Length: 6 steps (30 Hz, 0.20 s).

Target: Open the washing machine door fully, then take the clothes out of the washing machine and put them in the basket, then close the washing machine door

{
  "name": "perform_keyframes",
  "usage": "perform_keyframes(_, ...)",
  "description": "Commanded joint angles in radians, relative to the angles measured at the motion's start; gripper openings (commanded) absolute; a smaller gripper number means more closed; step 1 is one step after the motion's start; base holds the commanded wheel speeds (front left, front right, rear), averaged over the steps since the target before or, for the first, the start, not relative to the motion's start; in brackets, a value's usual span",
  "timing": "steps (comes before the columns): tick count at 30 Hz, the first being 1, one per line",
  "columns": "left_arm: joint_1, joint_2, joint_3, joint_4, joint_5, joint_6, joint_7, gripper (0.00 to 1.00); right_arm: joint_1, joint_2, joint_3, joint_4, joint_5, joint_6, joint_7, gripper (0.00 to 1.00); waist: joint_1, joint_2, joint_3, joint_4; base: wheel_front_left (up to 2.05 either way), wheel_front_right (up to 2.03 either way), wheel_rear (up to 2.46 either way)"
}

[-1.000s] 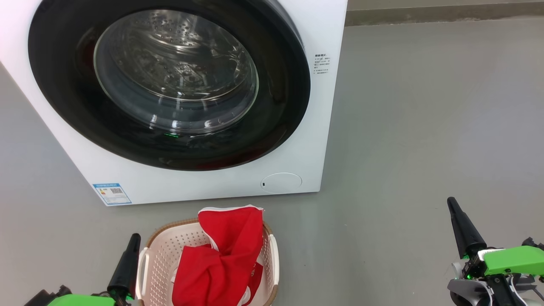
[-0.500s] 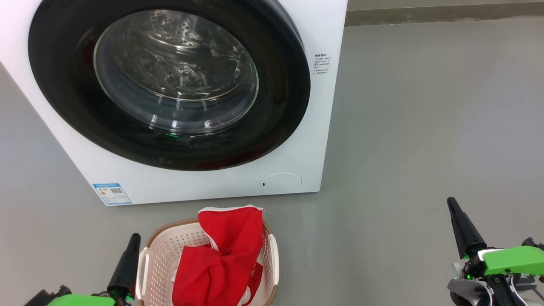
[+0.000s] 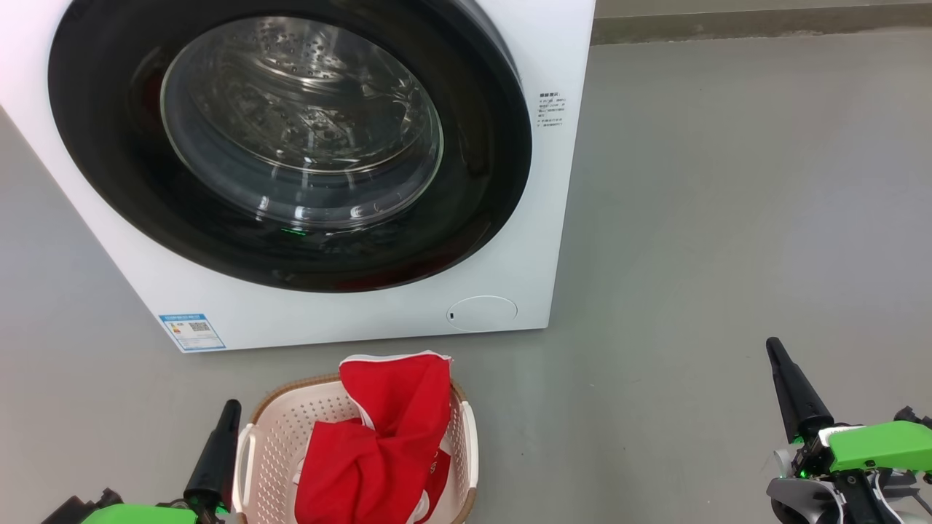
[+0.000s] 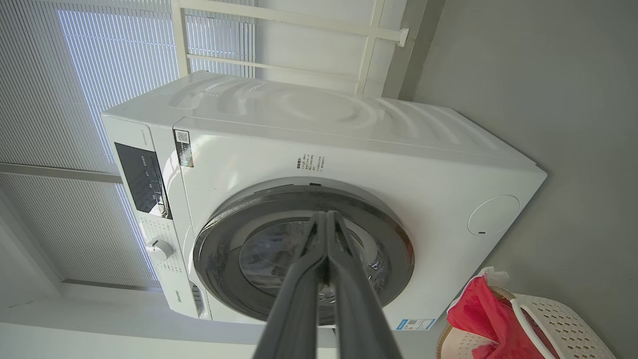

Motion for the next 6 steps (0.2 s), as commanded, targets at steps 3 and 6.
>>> perform_keyframes(3, -0.039, 0.009, 0.035, -0.021, -0.007, -0.007, 0.003, 0.0, -0.041, -0.008, 0.016, -0.026, 0.007, -0.001, 0.006, 0.0, 0.0, 0.0, 0.0, 0.0, 0.0, 0.0, 0.0)
perform_keyframes(6, -0.039, 0.009, 0.035, -0.021, -0.007, -0.007, 0.003, 0.0, -0.041, -0.008, 0.016, -0.026, 0.007, -0.001, 0.006, 0.0, 0.0, 0.0, 0.0, 0.0, 0.0, 0.0, 0.0)
